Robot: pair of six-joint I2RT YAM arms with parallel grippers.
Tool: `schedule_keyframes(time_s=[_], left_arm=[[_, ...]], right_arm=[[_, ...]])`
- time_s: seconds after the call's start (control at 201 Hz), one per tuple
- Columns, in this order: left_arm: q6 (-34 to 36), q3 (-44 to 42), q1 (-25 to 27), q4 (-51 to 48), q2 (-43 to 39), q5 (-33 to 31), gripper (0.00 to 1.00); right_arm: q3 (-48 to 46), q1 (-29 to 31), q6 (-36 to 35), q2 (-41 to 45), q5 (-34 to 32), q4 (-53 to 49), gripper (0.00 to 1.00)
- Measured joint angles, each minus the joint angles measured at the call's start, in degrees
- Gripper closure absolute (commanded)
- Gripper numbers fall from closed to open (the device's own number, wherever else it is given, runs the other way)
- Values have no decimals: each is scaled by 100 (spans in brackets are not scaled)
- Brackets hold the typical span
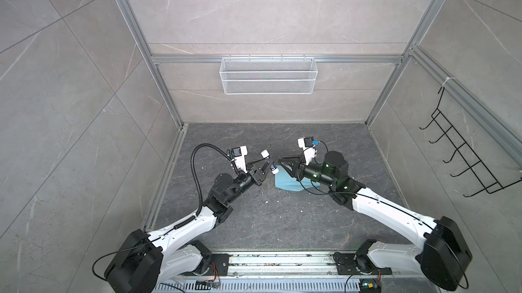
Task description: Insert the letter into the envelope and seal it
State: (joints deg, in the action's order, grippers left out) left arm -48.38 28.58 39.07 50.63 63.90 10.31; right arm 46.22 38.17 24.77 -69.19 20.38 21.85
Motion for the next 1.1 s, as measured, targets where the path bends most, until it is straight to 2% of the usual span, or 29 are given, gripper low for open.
schedule_keyframes(time_s=[0.229,0.354,0.508,0.851,1.011,1.095], left_arm=[[0,0,0,-238,-164,-262,100],[0,0,0,-278,-205,-337,100],[0,0,0,-299,-234,-407,100],[0,0,0,-310,-249,-422,100],[0,-2,0,-308,-249,-422,100],[0,-2,0,-308,-249,-422,100]], right_arm=[[4,1285,-1515,455,-1860,-787,29],[70,1862,-2114,295,-2833,-1075,29],[212,2253,-2505,-85,-3713,-1134,37],[341,2369,-2612,-463,-4297,-789,50],[409,2371,-2614,-535,-4378,-649,65],[439,2369,-2629,-575,-4402,-592,68]])
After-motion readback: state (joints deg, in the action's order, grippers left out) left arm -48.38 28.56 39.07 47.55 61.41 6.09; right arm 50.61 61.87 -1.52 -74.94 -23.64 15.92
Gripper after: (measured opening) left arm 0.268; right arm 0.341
